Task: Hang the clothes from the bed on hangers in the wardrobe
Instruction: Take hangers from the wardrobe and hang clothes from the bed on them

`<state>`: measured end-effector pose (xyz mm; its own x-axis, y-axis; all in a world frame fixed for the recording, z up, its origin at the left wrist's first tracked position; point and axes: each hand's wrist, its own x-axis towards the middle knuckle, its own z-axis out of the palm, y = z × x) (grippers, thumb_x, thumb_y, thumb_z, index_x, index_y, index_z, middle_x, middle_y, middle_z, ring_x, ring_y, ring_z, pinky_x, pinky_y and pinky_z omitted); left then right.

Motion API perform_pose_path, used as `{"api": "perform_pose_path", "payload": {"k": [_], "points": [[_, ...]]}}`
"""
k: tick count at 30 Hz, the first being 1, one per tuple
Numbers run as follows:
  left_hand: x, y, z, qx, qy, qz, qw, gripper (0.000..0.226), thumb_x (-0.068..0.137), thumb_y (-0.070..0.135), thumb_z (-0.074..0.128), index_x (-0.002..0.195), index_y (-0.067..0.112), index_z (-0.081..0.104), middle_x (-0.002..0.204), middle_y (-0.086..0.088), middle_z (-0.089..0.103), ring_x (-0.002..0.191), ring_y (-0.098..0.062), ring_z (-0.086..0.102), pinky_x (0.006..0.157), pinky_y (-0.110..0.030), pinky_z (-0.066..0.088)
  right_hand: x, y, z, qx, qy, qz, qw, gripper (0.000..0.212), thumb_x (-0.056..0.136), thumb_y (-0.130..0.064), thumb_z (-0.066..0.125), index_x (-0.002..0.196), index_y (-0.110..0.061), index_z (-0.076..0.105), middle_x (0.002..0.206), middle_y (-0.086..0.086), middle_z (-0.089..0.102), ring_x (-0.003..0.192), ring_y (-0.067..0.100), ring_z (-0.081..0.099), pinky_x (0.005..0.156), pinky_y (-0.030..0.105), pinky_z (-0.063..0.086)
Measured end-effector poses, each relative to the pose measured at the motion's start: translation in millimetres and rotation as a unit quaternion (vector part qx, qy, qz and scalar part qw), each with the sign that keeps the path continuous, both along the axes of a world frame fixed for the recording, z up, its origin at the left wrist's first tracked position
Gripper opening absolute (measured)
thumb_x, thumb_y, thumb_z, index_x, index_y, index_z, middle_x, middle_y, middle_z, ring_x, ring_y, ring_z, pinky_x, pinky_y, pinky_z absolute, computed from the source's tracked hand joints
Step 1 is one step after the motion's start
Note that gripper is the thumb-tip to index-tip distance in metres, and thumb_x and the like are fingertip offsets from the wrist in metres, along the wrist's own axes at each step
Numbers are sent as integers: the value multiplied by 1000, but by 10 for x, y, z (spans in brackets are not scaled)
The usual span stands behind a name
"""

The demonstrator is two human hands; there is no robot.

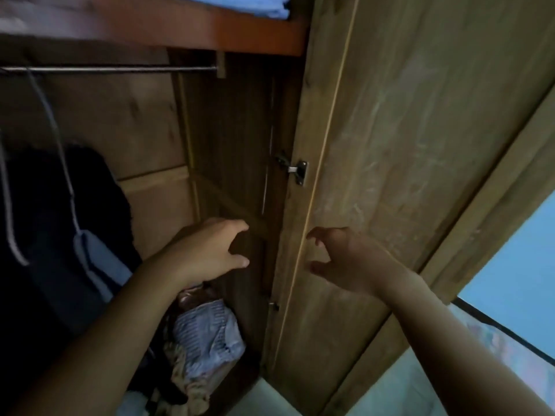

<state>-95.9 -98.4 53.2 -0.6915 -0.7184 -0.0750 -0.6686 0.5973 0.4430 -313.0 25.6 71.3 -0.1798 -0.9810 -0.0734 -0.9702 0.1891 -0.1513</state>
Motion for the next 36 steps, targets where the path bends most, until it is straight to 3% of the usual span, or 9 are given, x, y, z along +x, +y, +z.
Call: {"api": "perform_pose_path", "payload": {"k": [6,8,10,15,21,25,29,34,36], "points": [[573,48,210,-72,-40,86,993,55,93,44,61,143,31,42,134,3,52,89,-4,51,67,-22,44,403,-381,120,20,-58,87,994,49,87,-47,69,132,-32,55,123,-7,63,115,16,60,95,34,50],[767,60,300,-99,-48,116,987,44,94,42,60,134,26,51,125,0,57,86,-10,57,72,-30,52,571,-511,142,6,-81,103,991,48,86,-48,70,129,-31,57,122,-6,63,113,16,61,96,36,51],[950,43,362,-143,-57,152,976,40,95,40,57,130,20,53,120,-4,59,96,-17,59,80,-37,53,751,-657,171,-3,-95,130,987,41,87,-44,71,124,-29,62,117,-6,66,110,14,62,95,36,52],[1340,-76,456,-224,-41,244,942,34,98,29,55,129,16,55,112,-8,59,104,-25,54,80,-39,51,1259,-1107,221,6,-147,191,971,34,89,-43,69,119,-27,62,103,-10,65,101,10,62,89,27,51],[1597,-402,518,-268,-66,315,908,28,95,18,54,123,13,57,118,-13,57,112,-34,47,83,-39,42,1867,-1645,332,-26,-178,221,959,42,93,-42,65,128,-20,60,119,0,64,108,16,59,90,31,52],[1710,-609,509,-283,-91,333,895,33,93,22,56,125,13,56,123,-14,56,116,-36,40,94,-42,36,2273,-1941,406,-51,-128,240,961,42,98,-41,58,128,-12,59,114,5,64,93,15,57,62,23,44],[1773,-708,480,-318,-79,355,876,31,89,16,58,120,17,59,118,-12,55,116,-35,33,91,-42,28,2603,-2227,396,-91,-93,228,965,34,99,-43,54,110,-11,57,99,5,61,88,20,60,66,31,47],[1784,-776,504,-299,-47,371,878,29,90,18,57,119,21,59,119,-9,55,118,-34,33,92,-42,26,2836,-2512,317,-99,-86,215,968,61,93,-25,62,142,-1,32,120,16,60,102,29,63,72,32,48],[1782,-797,524,-290,-37,371,881,30,91,21,57,121,22,58,122,-9,54,120,-33,32,94,-42,26,2897,-2599,276,-94,-84,202,971,57,94,-17,60,141,1,33,126,19,58,108,31,62,75,31,47]]}}
